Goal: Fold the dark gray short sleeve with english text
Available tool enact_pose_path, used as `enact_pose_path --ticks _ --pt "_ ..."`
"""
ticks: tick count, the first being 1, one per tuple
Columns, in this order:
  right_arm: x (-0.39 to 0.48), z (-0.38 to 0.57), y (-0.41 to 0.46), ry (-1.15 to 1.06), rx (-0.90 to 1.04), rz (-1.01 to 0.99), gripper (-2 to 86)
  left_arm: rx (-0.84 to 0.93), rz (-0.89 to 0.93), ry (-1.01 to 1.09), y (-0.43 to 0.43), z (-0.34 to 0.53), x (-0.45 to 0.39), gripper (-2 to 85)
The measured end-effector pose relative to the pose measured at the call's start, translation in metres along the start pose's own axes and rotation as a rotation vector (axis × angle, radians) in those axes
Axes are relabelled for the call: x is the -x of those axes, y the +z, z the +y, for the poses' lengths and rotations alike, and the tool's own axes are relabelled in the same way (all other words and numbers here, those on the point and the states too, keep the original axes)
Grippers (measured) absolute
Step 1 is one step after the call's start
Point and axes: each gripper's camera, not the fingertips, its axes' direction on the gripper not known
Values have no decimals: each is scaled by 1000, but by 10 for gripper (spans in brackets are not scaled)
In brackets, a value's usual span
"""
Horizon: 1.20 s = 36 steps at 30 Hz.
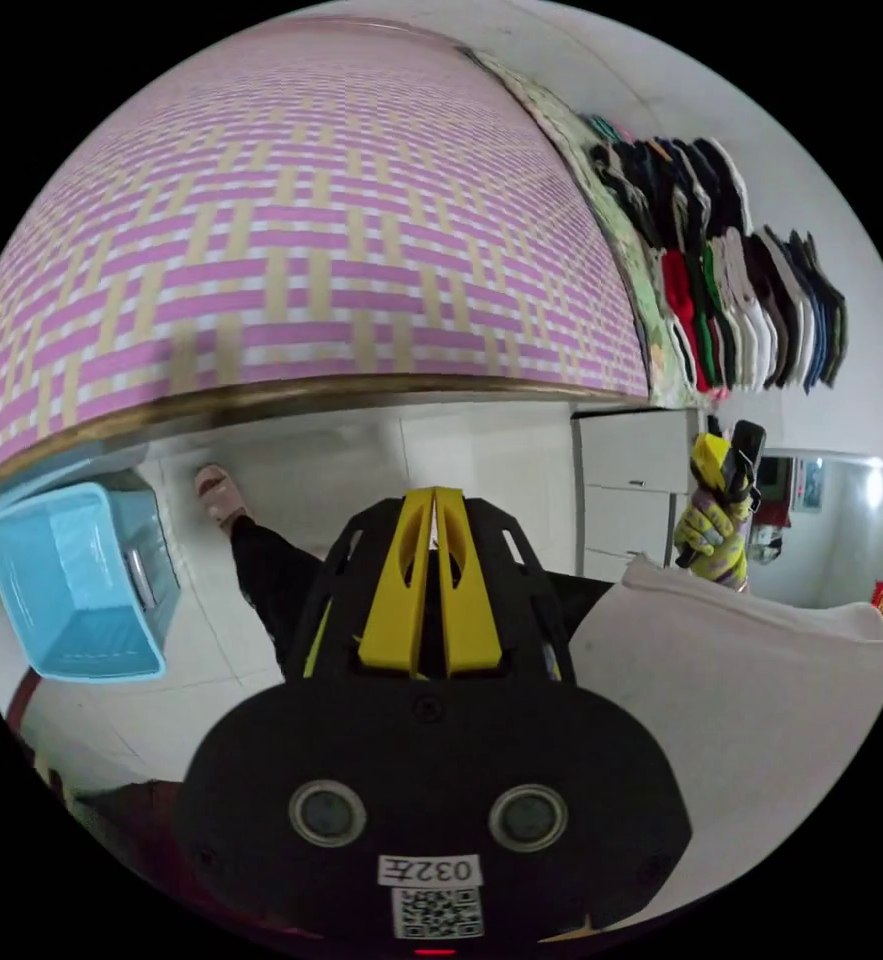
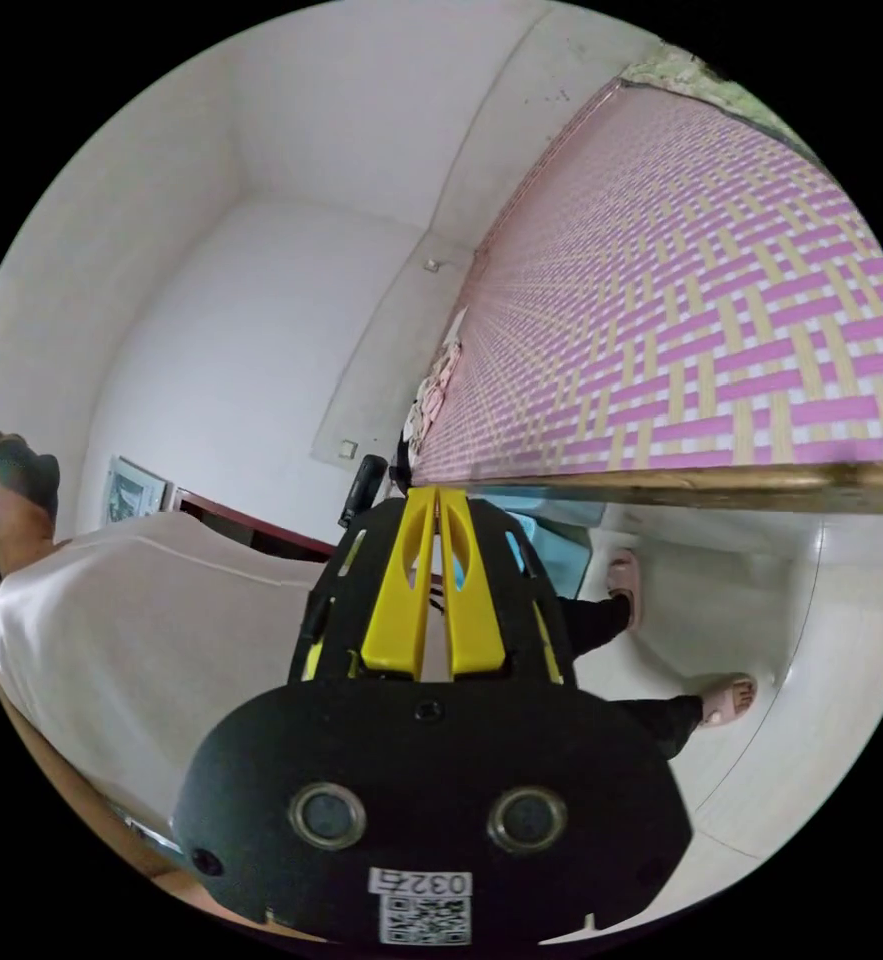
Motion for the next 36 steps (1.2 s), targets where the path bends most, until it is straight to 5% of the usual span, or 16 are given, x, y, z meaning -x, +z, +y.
enact_pose_path --ticks 12,17,22,30,36 --pt "22 -127 217 93 -30 -37 -10 -297 26 -125 -78 75 304 -9" --pt "56 -200 338 60 130 -72 -10 -497 -23 -257 -139 124 439 -9" --pt "89 -245 393 -26 158 -65 -10 -599 39 -428 -149 167 540 -9" --pt "67 -252 418 129 120 -43 -10 -773 71 -634 -136 204 614 -7" --pt "60 -272 405 169 23 16 -10 -1021 -412 -751 -194 246 606 32"
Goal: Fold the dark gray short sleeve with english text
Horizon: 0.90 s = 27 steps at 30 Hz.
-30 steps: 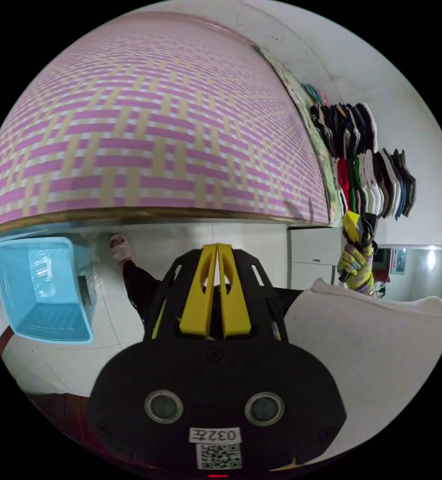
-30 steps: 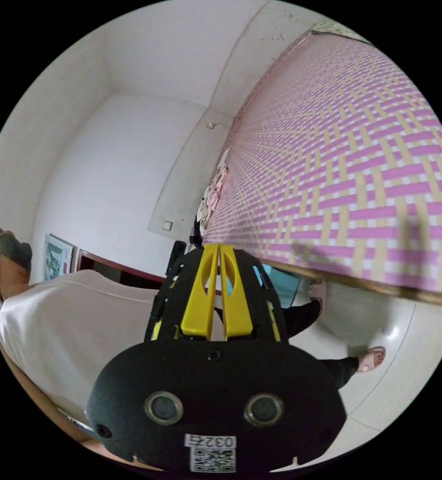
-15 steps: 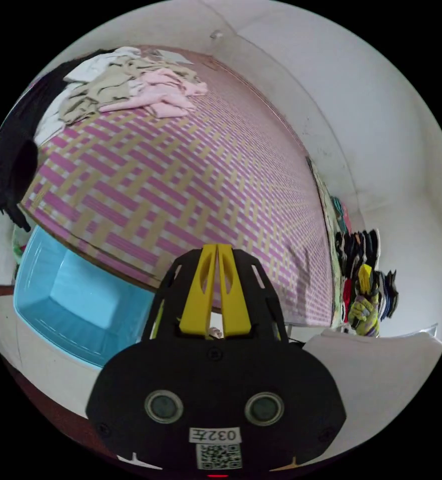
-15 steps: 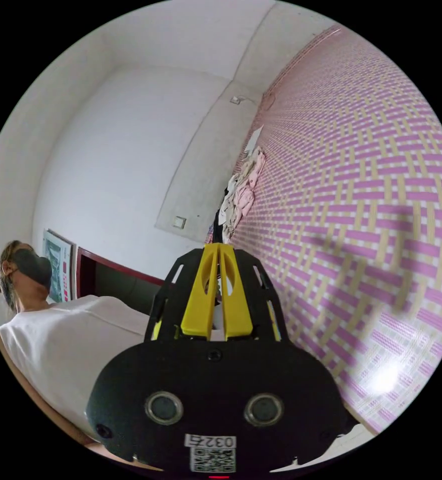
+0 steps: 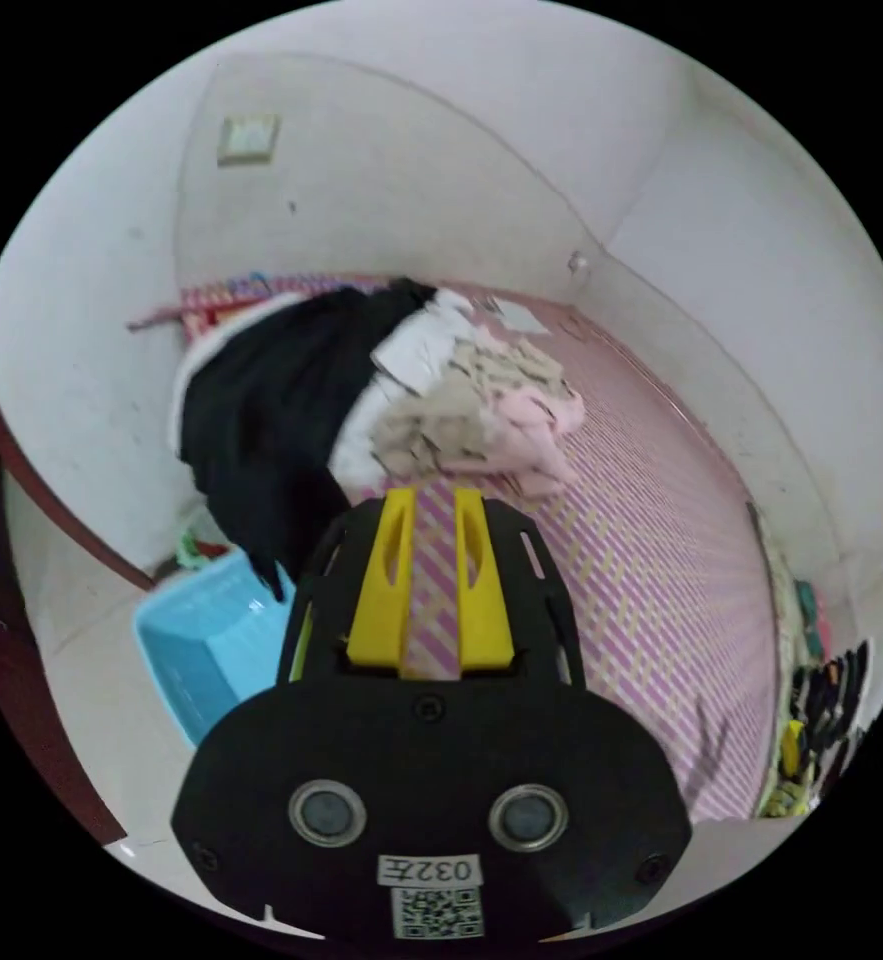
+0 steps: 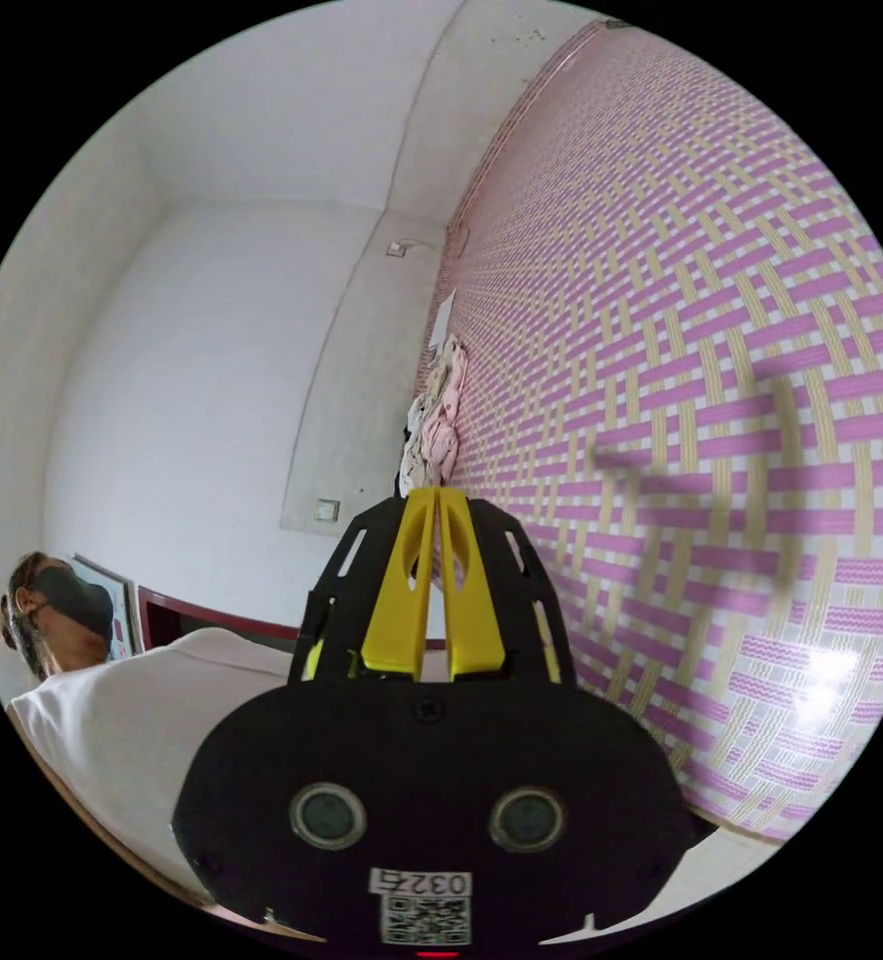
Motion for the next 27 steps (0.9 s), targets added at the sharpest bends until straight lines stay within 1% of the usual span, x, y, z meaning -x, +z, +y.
enact_pose_path --ticks 2,3,5,6,7,8,9,10,11,12,14,16,18,20,21,22,24,25,26,27 --pt "2 -10 3 -17 -3 -1 -10 -118 -137 -19 -20 -22 24 60" --pt "3 -12 4 -22 -3 -1 -10 -121 -143 -30 -19 -30 33 68" --pt "4 -21 8 -37 -4 -2 -10 -56 -136 -64 1 -66 69 97" --pt "3 -23 10 -37 -3 -4 -10 -34 -163 -59 9 -74 75 103" --pt "1 -27 13 -34 -1 -8 -10 19 -227 -44 29 -90 86 115" --pt "-2 -32 16 -25 1 -11 -10 95 -252 -49 53 -102 97 129" --pt "-4 -34 17 -20 1 -12 -10 138 -245 -61 65 -107 102 137" --pt "-6 -38 21 -9 1 -18 -10 217 -204 -73 89 -113 108 142" --pt "-7 -42 23 -3 0 -25 -10 257 -181 -61 107 -113 109 139" --pt "-7 -43 25 -3 1 -26 -10 266 -198 -50 113 -113 107 134" --pt "-4 -50 31 -16 13 -11 -10 258 -325 7 125 -108 96 117" --pt "-3 -52 33 -25 23 2 -10 254 -349 34 127 -105 92 90" --pt "-5 -51 33 -24 20 2 -10 216 -322 27 121 -101 92 51" --pt "-12 -46 28 -5 -6 -10 -10 166 -224 -40 110 -95 101 37" --pt "-14 -44 26 1 -12 -13 -10 170 -184 -56 110 -94 105 35" --pt "-19 -39 24 14 -20 -17 -10 167 -110 -108 108 -92 113 31" --pt "-28 -33 20 32 -24 -24 -10 95 67 -180 96 -87 124 22" --pt "-33 -30 18 40 -23 -30 -10 2 259 -173 84 -83 125 15" --pt "-37 -26 15 46 -23 -36 -10 -90 491 -157 76 -79 121 11" --pt "-39 -25 14 48 -24 -41 -10 -121 581 -160 74 -78 117 8"
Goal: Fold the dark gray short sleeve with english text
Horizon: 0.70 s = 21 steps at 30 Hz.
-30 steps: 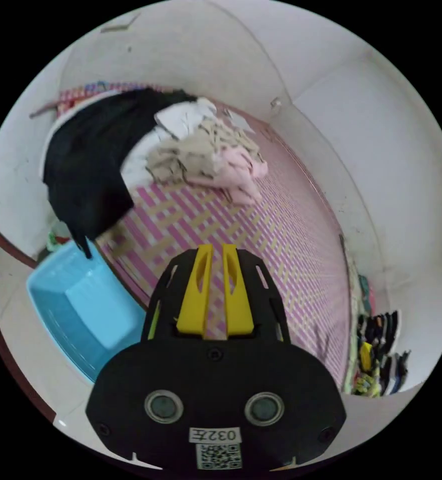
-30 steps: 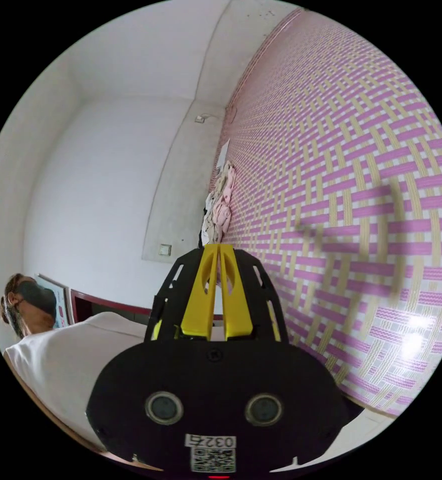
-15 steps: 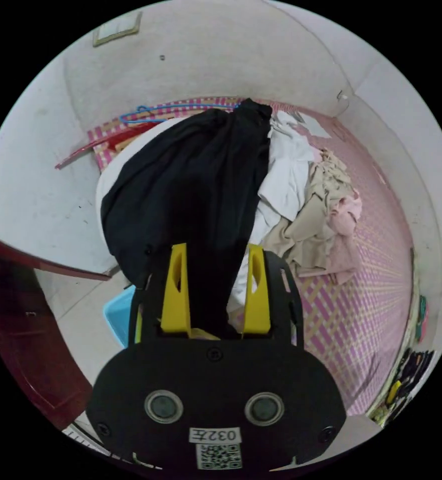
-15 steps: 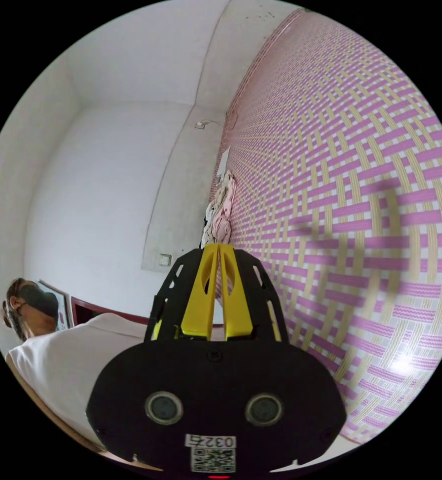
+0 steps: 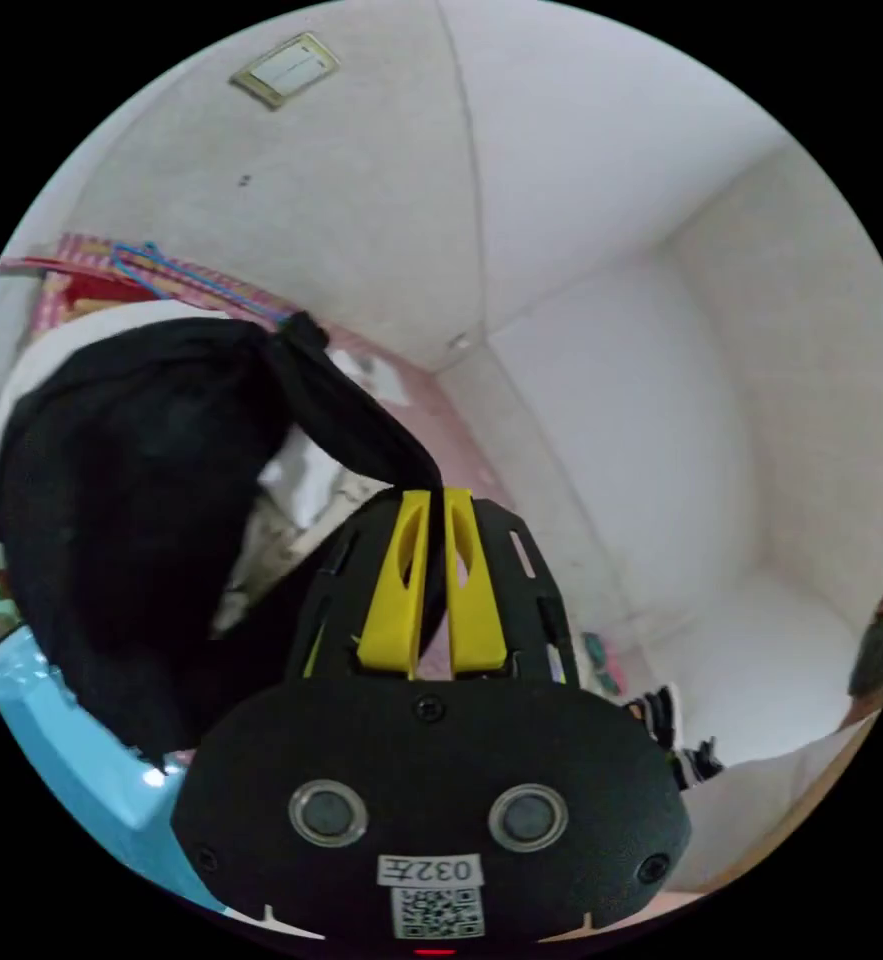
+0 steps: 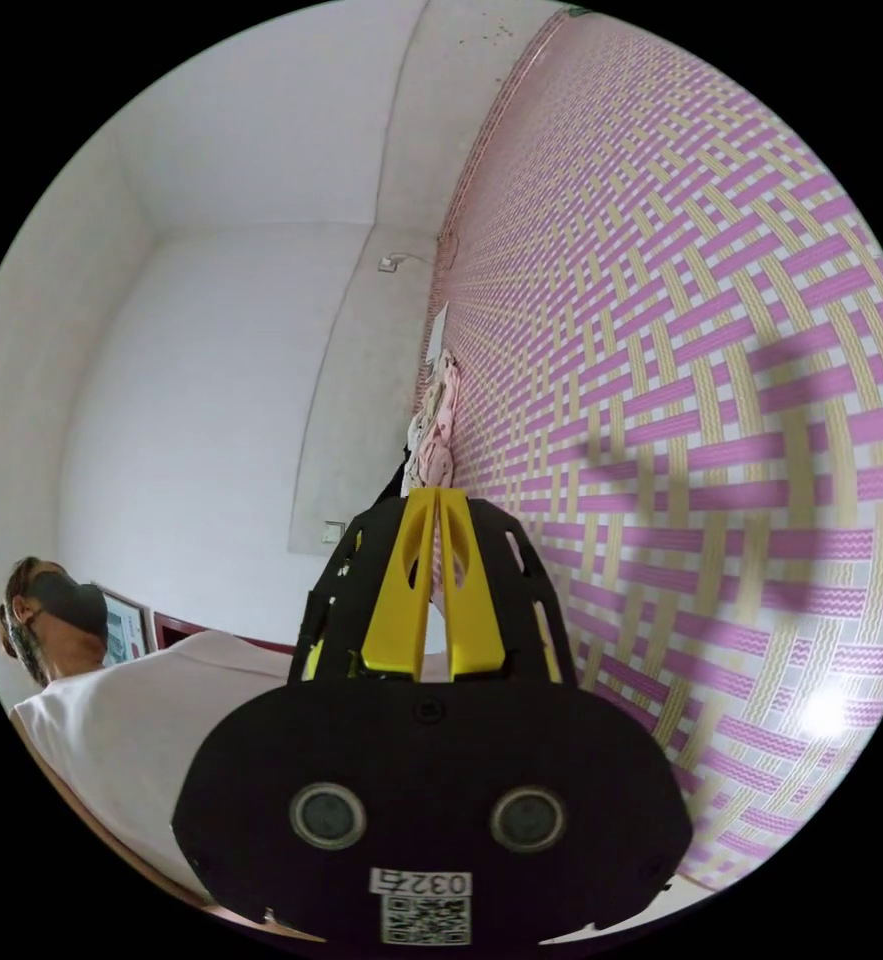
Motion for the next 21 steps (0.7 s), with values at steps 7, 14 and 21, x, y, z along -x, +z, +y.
enact_pose_path --ticks 7,14,21 --pt "-15 7 -16 -13 18 -67 -10 258 498 259 114 77 -154 -1" --pt "-32 16 -59 -15 -31 -104 -10 729 770 220 271 271 -302 -8" --pt "-58 41 -131 27 -167 -52 -10 1267 1048 236 357 457 -431 -16"
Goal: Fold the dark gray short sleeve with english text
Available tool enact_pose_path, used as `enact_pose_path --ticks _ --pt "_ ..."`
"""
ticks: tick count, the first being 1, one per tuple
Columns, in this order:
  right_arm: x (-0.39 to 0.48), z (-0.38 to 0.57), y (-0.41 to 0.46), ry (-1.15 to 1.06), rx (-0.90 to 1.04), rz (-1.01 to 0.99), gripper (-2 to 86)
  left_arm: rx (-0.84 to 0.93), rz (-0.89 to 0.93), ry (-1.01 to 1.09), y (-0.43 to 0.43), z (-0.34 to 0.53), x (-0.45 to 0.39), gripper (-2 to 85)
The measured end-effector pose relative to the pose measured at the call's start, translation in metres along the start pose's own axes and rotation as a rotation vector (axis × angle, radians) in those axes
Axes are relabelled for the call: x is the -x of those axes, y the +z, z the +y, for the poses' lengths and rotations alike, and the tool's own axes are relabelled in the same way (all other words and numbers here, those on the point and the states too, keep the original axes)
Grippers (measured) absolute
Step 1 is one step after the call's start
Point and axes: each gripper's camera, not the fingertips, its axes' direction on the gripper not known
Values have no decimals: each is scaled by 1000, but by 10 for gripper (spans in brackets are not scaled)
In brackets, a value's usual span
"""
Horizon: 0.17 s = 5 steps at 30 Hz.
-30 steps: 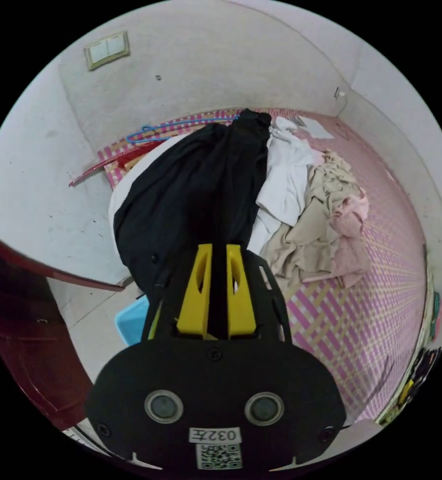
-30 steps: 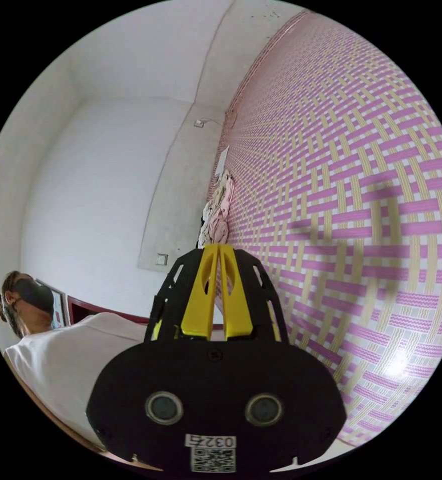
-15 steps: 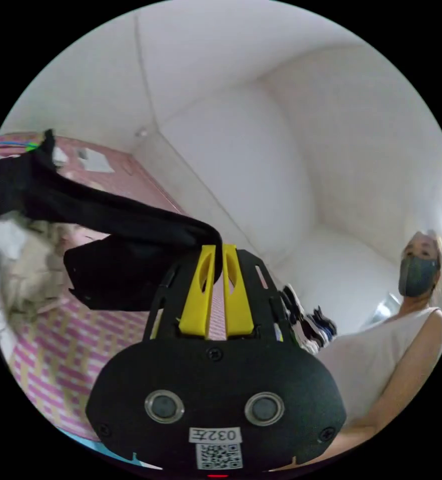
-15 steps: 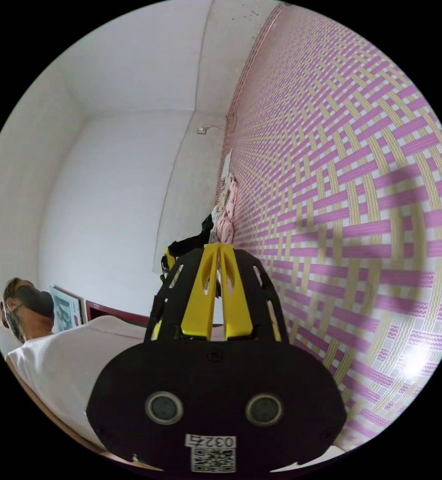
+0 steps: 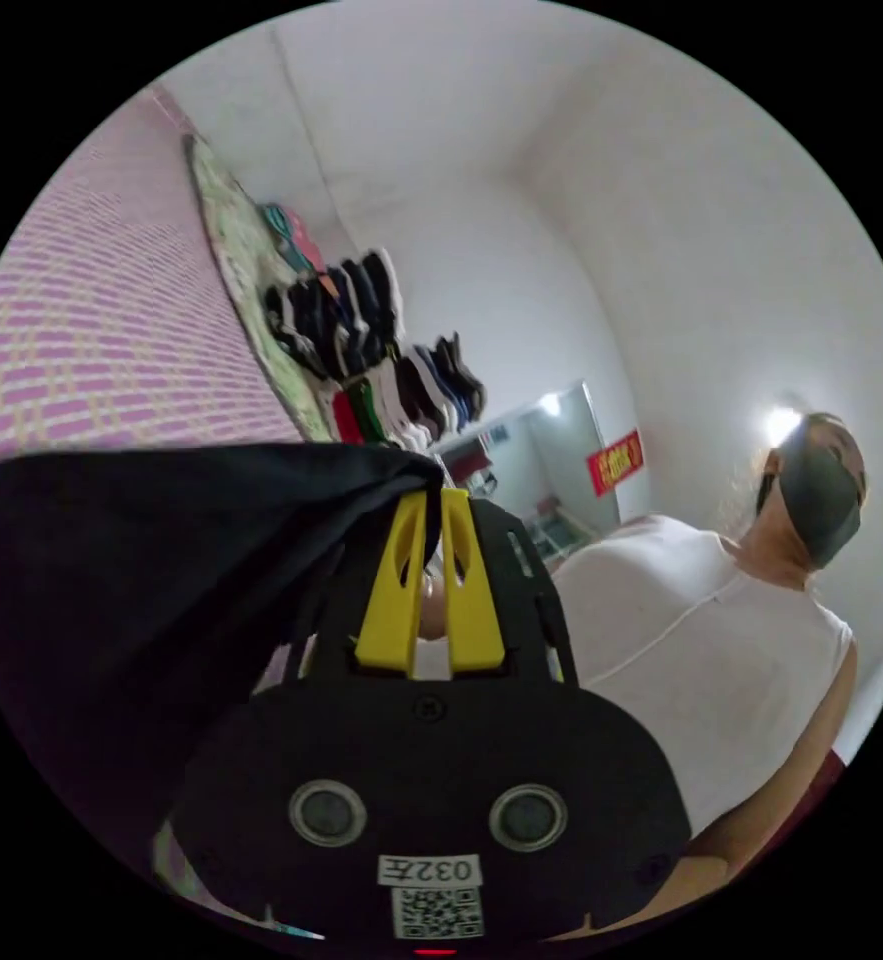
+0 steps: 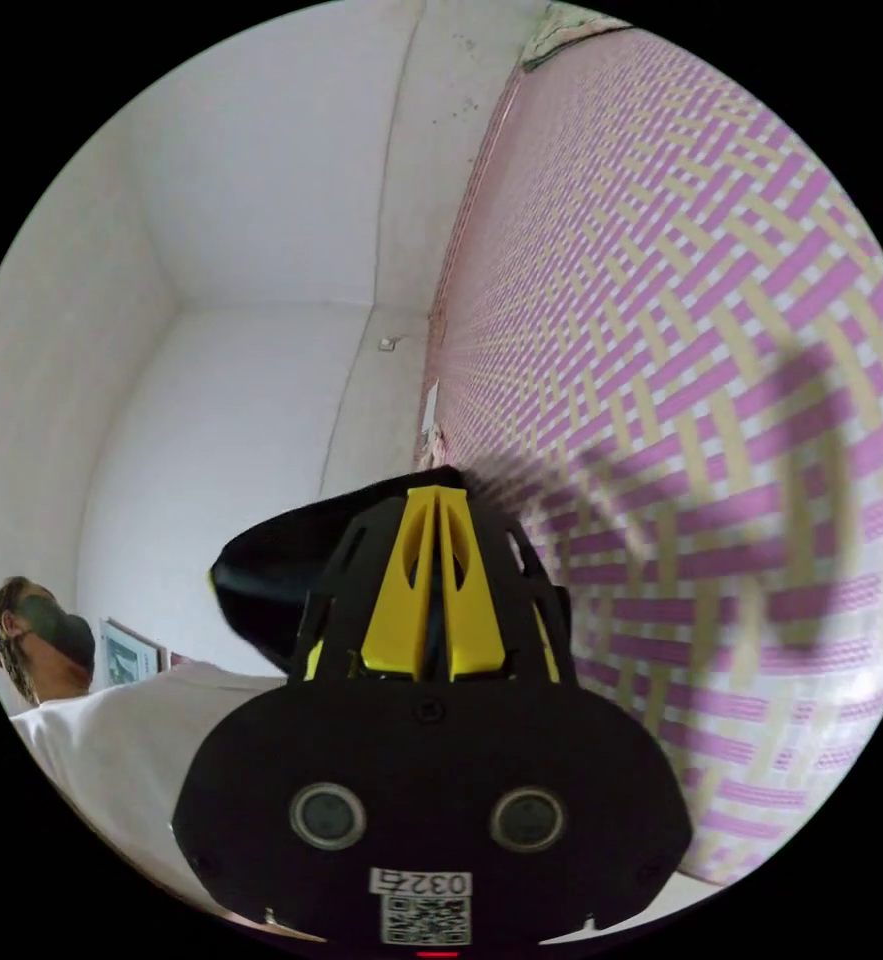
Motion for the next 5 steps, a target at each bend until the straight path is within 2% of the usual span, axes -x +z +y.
enact_pose_path --ticks 2,5 --pt "-12 8 -39 35 -96 27 -10 148 54 76 54 -28 -8 -16" --pt "-24 18 -89 59 -202 52 -10 162 94 106 85 -69 -9 -16"
